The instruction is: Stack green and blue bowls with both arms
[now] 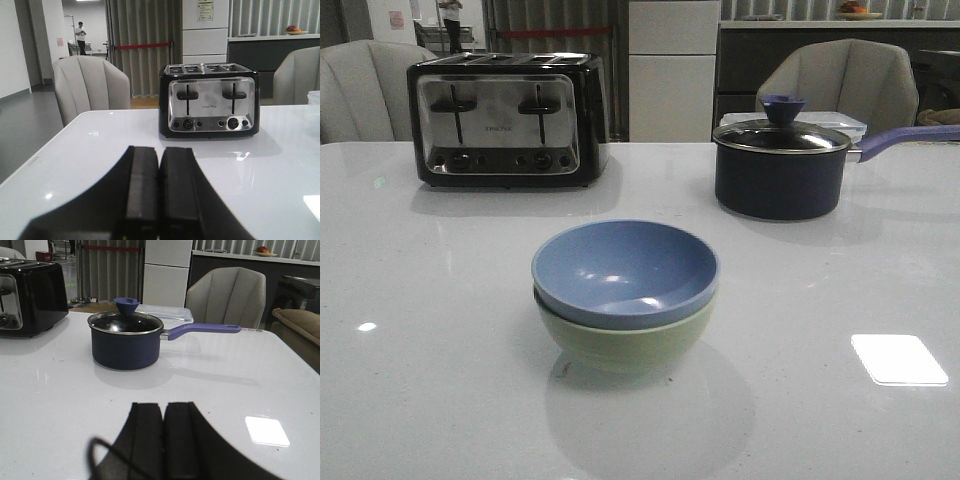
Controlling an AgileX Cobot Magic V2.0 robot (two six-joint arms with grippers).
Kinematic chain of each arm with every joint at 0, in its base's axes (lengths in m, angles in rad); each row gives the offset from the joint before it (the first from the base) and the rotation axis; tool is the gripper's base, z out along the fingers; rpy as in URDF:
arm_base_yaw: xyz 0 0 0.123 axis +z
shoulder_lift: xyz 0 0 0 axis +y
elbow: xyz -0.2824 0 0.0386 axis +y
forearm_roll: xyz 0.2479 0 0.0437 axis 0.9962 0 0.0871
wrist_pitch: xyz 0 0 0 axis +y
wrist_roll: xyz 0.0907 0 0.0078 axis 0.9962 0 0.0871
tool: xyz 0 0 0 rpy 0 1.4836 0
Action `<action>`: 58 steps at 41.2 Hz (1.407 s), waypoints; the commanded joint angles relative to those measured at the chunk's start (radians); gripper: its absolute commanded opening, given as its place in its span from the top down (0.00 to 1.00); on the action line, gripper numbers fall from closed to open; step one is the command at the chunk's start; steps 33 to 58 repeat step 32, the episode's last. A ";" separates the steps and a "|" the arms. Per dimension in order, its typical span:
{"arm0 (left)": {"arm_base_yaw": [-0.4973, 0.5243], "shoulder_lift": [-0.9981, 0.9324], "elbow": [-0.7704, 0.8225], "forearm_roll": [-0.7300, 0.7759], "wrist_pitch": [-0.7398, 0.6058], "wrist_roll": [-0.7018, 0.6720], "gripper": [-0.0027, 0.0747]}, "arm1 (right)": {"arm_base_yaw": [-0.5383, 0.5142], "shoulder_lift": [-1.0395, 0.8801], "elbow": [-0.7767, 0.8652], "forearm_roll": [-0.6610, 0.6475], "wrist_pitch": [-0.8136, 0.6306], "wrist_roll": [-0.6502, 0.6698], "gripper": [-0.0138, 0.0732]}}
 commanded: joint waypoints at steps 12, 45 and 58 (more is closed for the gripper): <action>-0.003 -0.020 0.003 -0.008 -0.082 -0.007 0.85 | -0.001 -0.020 -0.004 0.009 -0.077 -0.016 0.78; -0.003 -0.020 0.003 -0.008 -0.082 -0.007 0.85 | -0.001 -0.020 -0.004 0.009 -0.069 -0.016 0.78; -0.003 -0.020 0.003 -0.008 -0.082 -0.007 0.85 | -0.001 -0.020 -0.004 0.009 -0.069 -0.016 0.78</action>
